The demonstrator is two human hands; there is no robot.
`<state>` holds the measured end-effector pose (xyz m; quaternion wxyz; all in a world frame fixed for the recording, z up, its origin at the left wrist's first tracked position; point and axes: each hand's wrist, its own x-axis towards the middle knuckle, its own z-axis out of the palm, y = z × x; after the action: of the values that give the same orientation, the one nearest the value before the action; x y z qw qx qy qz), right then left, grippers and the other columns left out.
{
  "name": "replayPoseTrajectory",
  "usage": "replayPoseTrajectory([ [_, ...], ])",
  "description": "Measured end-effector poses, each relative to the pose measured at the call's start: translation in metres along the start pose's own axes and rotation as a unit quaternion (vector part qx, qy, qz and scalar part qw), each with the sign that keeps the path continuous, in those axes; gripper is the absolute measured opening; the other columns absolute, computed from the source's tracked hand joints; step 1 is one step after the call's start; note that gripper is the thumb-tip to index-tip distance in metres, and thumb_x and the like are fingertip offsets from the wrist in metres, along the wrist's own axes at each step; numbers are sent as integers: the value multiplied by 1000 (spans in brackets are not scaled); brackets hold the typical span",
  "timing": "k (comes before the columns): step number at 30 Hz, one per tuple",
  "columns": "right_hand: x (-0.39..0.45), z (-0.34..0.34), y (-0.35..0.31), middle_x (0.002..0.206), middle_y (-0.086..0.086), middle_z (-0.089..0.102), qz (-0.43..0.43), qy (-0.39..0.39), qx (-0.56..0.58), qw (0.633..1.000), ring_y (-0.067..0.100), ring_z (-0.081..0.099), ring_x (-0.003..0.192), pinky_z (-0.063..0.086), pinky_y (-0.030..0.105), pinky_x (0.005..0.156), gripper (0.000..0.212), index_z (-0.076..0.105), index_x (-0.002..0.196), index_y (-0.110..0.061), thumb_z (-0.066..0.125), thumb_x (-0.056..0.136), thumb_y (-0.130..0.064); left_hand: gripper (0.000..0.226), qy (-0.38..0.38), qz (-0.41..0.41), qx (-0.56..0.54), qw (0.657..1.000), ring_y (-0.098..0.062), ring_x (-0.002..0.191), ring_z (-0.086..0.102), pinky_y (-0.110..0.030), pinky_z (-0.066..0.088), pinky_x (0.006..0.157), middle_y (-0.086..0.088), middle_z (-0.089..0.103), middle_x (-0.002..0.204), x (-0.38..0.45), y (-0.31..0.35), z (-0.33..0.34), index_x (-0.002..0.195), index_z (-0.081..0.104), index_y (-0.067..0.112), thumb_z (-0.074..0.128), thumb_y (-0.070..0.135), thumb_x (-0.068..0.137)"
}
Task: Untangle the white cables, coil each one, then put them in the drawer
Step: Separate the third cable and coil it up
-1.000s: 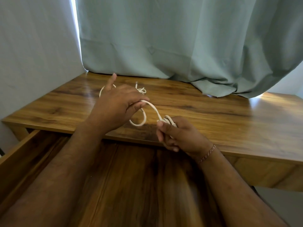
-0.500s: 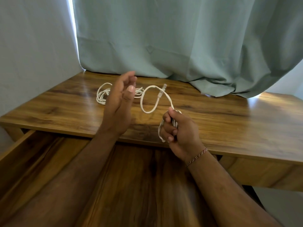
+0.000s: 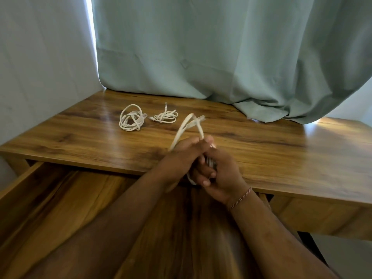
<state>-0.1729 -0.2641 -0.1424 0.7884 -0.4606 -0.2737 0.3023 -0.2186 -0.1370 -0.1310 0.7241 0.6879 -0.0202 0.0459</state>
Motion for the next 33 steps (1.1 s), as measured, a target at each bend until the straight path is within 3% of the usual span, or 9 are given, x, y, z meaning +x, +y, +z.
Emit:
replayPoseTrajectory([
  [6, -2, 10, 0, 37, 4, 34, 42, 32, -135, 989, 20, 39, 30, 31, 25, 43, 30, 57, 61, -5, 53, 90, -15, 32, 87, 28, 68, 993, -17, 50, 53, -30, 48, 53, -14, 58, 67, 2, 4, 2, 92, 71, 14, 50, 34, 106],
  [10, -4, 9, -7, 36, 7, 36, 43, 44, -177, 982, 23, 48, 33, 32, 25, 45, 32, 60, 59, -7, 52, 89, -15, 54, 24, 37, 79, 996, -49, 59, 67, -49, 55, 61, -22, 59, 59, 3, 4, -9, 85, 67, 0, 52, 49, 103],
  [15, -4, 21, -12, 45, 17, 55, 32, 124, -204, 971, 26, 62, 41, 53, 34, 55, 36, 63, 65, 0, 55, 99, -8, 73, 111, 97, 171, 974, -29, 38, 58, -27, 42, 41, -24, 61, 53, 2, 0, -5, 71, 60, -8, 39, 50, 109],
  [18, -4, 21, -13, 61, 6, 70, -57, 159, -466, 869, 15, 68, 54, 56, 29, 54, 26, 68, 77, -8, 62, 100, -19, 64, 224, 177, 259, 923, -17, 45, 59, -34, 49, 50, -7, 59, 49, 7, -8, -8, 59, 58, 8, 41, 44, 110],
  [20, -4, 23, -7, 70, -4, 68, -109, 154, -615, 765, 9, 65, 62, 54, 25, 56, 20, 64, 84, -19, 58, 101, -27, 54, 272, 192, 237, 913, -12, 49, 58, -24, 47, 53, -4, 59, 53, 8, -11, -8, 60, 54, 17, 46, 37, 109],
  [21, -5, 24, -4, 72, -7, 66, -131, 157, -636, 744, 8, 63, 64, 52, 25, 56, 18, 61, 86, -21, 56, 102, -28, 50, 280, 184, 206, 919, -14, 54, 60, -21, 47, 56, -6, 61, 57, 8, -10, -6, 61, 53, 19, 49, 36, 108],
  [25, -2, 26, 7, 74, -8, 66, -154, 185, -553, 797, 6, 63, 69, 46, 19, 56, 17, 60, 88, -22, 54, 104, -24, 48, 266, 120, 71, 954, -1, 69, 64, -20, 48, 79, 10, 62, 51, 7, -8, 0, 60, 52, 21, 55, 36, 105],
  [29, -4, 25, 3, 74, 0, 66, -149, 117, -473, 860, 6, 59, 66, 46, 25, 58, 31, 64, 82, -16, 52, 103, -35, 44, 234, 42, 33, 971, -5, 48, 53, -28, 45, 60, 8, 51, 47, 6, 0, -6, 60, 52, 18, 55, 29, 103],
  [33, -6, 13, -4, 82, -2, 72, -186, 163, -473, 846, 13, 68, 75, 57, 35, 69, 38, 72, 88, -19, 45, 105, -41, 37, 108, -11, -4, 994, -10, 49, 54, -27, 43, 56, 2, 53, 55, 1, 5, -29, 66, 56, 18, 56, 32, 100],
])
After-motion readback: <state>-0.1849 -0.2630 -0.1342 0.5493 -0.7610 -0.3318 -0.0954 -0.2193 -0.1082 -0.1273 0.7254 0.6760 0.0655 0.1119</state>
